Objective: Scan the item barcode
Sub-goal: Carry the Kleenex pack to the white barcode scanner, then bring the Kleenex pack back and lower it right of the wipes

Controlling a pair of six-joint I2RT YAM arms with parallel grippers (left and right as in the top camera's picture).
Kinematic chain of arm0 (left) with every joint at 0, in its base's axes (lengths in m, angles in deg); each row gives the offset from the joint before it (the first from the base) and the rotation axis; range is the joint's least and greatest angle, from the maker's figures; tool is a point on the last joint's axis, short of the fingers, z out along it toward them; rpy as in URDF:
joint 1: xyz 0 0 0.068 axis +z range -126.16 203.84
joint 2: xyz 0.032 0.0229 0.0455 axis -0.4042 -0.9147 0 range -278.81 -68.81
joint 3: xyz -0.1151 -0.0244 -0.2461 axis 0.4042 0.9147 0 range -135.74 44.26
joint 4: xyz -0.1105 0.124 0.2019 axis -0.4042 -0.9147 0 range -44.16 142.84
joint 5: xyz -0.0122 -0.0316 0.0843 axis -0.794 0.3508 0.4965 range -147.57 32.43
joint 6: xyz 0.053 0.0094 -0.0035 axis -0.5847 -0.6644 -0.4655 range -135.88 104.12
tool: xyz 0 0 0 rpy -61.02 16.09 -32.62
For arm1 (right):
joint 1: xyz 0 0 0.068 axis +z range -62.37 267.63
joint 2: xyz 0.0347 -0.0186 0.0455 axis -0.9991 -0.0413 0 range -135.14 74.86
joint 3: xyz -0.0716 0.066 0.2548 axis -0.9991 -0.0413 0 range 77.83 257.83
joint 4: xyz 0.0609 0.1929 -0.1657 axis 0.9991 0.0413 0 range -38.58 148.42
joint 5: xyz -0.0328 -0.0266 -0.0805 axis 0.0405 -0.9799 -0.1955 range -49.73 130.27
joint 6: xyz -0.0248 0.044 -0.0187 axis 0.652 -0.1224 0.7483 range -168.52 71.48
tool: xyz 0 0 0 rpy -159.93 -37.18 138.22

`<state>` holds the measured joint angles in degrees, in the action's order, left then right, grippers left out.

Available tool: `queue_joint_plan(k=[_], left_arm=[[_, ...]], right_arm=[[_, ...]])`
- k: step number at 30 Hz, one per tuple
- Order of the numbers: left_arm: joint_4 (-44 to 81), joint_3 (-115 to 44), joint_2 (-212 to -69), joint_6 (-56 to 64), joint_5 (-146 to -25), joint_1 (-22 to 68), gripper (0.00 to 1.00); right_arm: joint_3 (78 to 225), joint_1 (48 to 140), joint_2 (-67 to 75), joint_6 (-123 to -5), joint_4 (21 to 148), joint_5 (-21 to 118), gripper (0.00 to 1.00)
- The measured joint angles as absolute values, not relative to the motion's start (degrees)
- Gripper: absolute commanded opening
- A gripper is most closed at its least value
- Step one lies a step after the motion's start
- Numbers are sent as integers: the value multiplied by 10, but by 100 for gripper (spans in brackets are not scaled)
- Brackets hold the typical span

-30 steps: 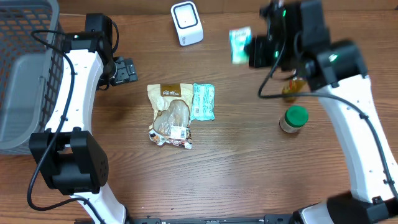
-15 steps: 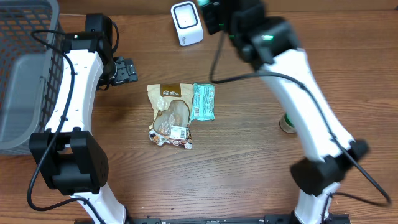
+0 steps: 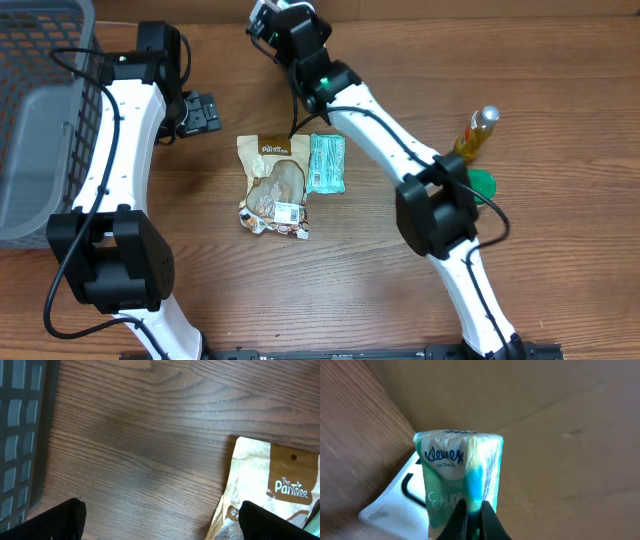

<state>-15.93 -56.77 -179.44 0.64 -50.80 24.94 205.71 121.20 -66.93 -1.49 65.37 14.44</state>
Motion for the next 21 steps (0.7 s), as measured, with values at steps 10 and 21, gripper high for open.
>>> queue_joint_plan(k=[10, 21], left_arm=[[-160, -568, -1794, 6, -508, 249, 100], [-160, -568, -1794, 6, -508, 249, 99]], right_arm=[[2057, 1195, -731, 46, 503, 128, 4], [2057, 1168, -751, 73, 464, 142, 4]])
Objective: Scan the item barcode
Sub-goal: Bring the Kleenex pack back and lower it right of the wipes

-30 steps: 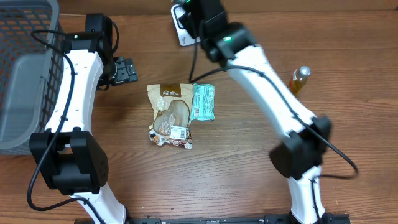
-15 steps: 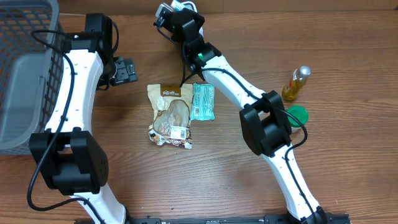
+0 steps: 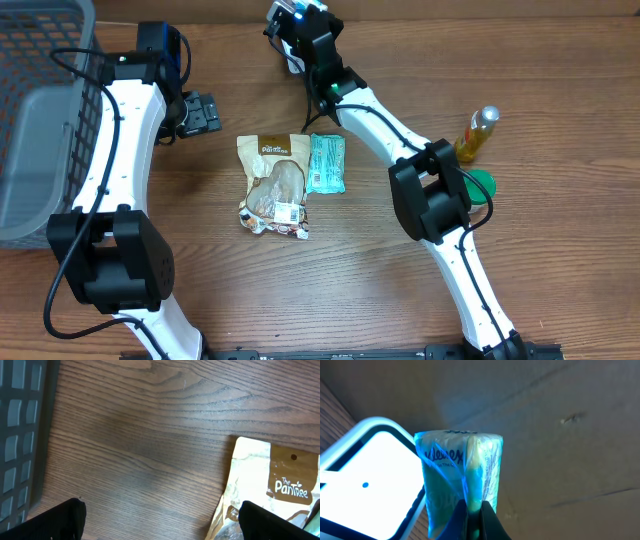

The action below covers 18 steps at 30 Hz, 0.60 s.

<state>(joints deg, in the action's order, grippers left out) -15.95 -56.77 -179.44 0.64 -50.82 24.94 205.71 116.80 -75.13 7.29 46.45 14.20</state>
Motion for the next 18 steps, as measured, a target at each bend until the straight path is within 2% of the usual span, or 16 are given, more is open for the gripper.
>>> queue_joint_plan(k=[18], left_arm=[[-160, -568, -1794, 6, -508, 249, 99]], right_arm=[[2057, 1163, -755, 72, 502, 177, 4]])
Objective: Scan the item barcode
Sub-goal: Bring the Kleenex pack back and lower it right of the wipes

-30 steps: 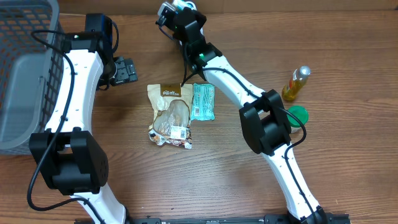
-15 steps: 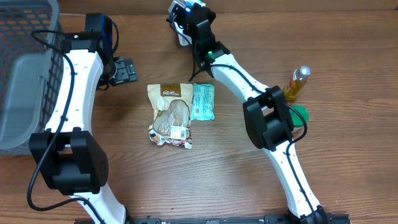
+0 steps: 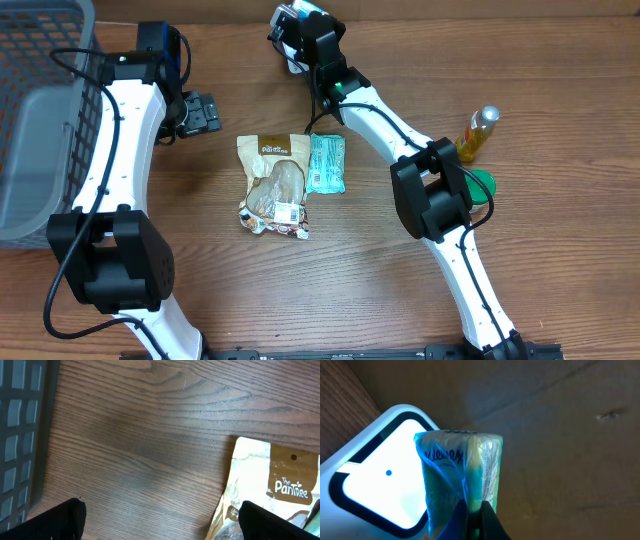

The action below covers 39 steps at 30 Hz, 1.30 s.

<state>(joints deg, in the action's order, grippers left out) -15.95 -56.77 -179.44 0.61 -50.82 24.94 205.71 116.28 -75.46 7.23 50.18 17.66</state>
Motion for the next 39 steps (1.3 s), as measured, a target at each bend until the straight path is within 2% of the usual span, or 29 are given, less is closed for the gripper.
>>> queue_joint_plan(k=[8, 14, 20, 27, 31, 34, 39], left_arm=[[-160, -568, -1794, 6, -508, 249, 100], [-159, -568, -1794, 6, -508, 249, 100], [-159, -568, -1794, 6, -508, 249, 100], [-159, -568, -1794, 6, -508, 249, 100], [-160, -568, -1794, 6, -508, 249, 100], [-160, -568, -1794, 6, -508, 249, 100], [-159, -568, -1794, 6, -508, 249, 100]], right_arm=[[2057, 1163, -755, 73, 495, 183, 4], [2057, 1167, -746, 40, 501, 121, 4], [2056, 1177, -664, -66, 688, 94, 4], [2064, 1175, -486, -346, 1067, 149, 4], [2070, 1146, -457, -475, 1252, 227, 4], [2041, 1117, -470, -540, 1329, 265, 4], [1946, 1080, -490, -608, 1362, 292, 5]])
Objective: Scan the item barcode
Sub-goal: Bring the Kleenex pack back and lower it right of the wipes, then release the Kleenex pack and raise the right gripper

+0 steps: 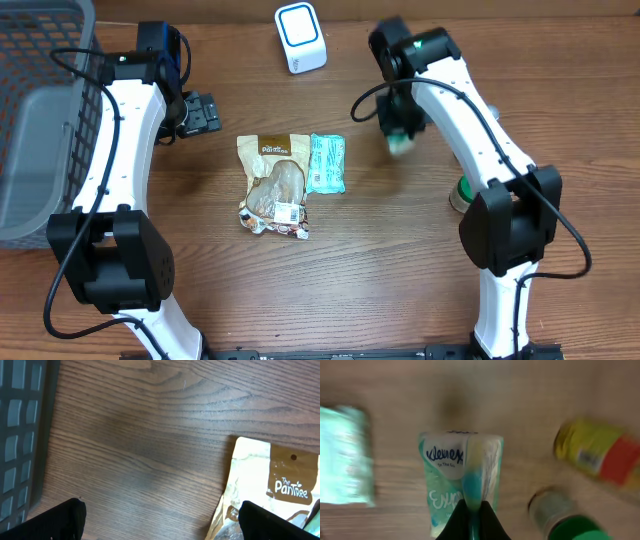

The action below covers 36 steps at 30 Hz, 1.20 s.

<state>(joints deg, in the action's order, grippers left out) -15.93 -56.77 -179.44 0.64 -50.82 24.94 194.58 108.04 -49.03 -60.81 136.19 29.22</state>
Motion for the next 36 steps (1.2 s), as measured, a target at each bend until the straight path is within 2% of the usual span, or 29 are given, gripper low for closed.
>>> queue_joint_plan(k=[2, 5, 7, 8, 9, 11, 13, 14, 16, 20, 21, 24, 25, 27, 36], left_arm=[[-160, -568, -1794, 6, -508, 249, 100], [-160, -568, -1794, 6, -508, 249, 100], [-160, -568, -1794, 6, -508, 249, 100], [-159, -568, -1794, 6, -508, 249, 100], [-160, -568, -1794, 6, -508, 249, 100], [-159, -568, -1794, 6, -508, 249, 100], [-159, -568, -1794, 6, -508, 249, 100], [-159, -568, -1794, 6, -508, 249, 99], [-160, -568, -1794, 6, -508, 249, 99], [-159, -568, -1794, 6, -508, 249, 100], [-159, -568, -1794, 6, -508, 249, 99], [-159, -568, -1794, 6, -508, 249, 99], [-160, -568, -1794, 6, -508, 249, 100], [-160, -568, -1794, 6, -508, 249, 100], [-160, -568, -1794, 6, -508, 249, 100]], right_arm=[[1899, 1071, -494, -624, 1357, 298, 9], [1858, 1063, -495, -633, 1339, 304, 10], [1834, 1056, -495, -637, 1323, 306, 19], [1822, 1052, -495, -641, 1313, 307, 34], [1814, 1048, -495, -643, 1305, 308, 54], [1800, 1039, -495, -645, 1292, 309, 76], [1795, 1032, -495, -646, 1282, 309, 85], [1794, 1029, -495, -646, 1277, 309, 85], [1794, 1026, -495, -647, 1267, 309, 82], [1794, 1031, -495, -646, 1262, 325, 64], [1794, 1033, -495, -646, 1261, 332, 51], [1794, 1047, -495, -652, 1255, 356, 37], [1794, 1053, -495, -651, 1254, 361, 28], [1794, 1066, -495, -652, 1250, 374, 4], [1781, 1099, -495, -675, 1213, 388, 4]])
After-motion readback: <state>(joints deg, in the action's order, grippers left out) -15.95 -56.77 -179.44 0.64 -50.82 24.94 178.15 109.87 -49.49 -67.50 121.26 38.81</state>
